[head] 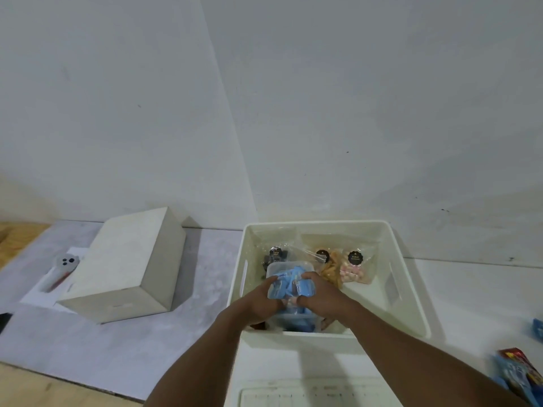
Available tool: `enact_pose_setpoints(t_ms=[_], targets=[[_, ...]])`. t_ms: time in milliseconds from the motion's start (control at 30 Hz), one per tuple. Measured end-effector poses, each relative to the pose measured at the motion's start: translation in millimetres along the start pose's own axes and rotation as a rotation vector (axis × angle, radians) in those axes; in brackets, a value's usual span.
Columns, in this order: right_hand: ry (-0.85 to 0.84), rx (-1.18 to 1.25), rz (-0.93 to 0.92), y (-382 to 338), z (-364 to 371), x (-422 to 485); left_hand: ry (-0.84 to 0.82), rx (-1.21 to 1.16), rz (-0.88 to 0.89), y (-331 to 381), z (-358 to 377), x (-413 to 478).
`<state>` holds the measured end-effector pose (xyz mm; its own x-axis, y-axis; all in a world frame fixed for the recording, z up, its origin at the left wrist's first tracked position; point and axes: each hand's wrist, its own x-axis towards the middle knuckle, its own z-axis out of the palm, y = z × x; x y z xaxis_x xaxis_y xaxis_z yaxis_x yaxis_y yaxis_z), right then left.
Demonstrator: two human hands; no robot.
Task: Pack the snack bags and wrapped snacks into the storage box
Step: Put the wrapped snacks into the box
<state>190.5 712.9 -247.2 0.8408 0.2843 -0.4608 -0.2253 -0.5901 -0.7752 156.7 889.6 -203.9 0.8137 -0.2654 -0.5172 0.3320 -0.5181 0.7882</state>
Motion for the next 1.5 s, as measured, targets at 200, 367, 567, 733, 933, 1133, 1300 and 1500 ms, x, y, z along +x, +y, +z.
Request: enact_pose_setpoints(t_ms=[200, 367, 567, 733, 933, 1133, 1300, 1500], targets=[[-0.117, 0.122, 0.164, -13.8, -11.8, 4.7, 0.066, 0.044, -0.211, -8.1, -15.3, 8.8], [-0.03, 0.021, 0.024, 8.8, 17.7, 2.7, 0.006, 0.178, -0.068, -27.4, -1.8, 6.4], [-0.064, -0.066, -0.078, 11.0, 27.5, 10.9, 0.035, 0.358, -0.036, -35.1, -1.2, 10.7], [-0.09, -0.112, -0.102, 12.7, 29.7, 18.1, 0.114, 0.381, -0.079, -41.0, -5.4, 15.3], [-0.116, -0.095, -0.101, 10.7, 35.3, 23.6, 0.22, 0.506, -0.171, -43.5, -5.7, 22.8], [-0.056, -0.147, -0.127, 5.5, 26.9, 21.3, 0.3, 0.647, -0.218, -41.9, -0.5, 17.5], [0.04, -0.219, -0.188, -5.6, -0.9, -3.3, 0.338, 0.668, -0.227, -21.4, -1.2, 6.2], [0.203, -0.205, -0.207, -0.1, -41.7, -57.5, 0.39, 0.675, -0.08, 17.1, 28.5, -5.1]])
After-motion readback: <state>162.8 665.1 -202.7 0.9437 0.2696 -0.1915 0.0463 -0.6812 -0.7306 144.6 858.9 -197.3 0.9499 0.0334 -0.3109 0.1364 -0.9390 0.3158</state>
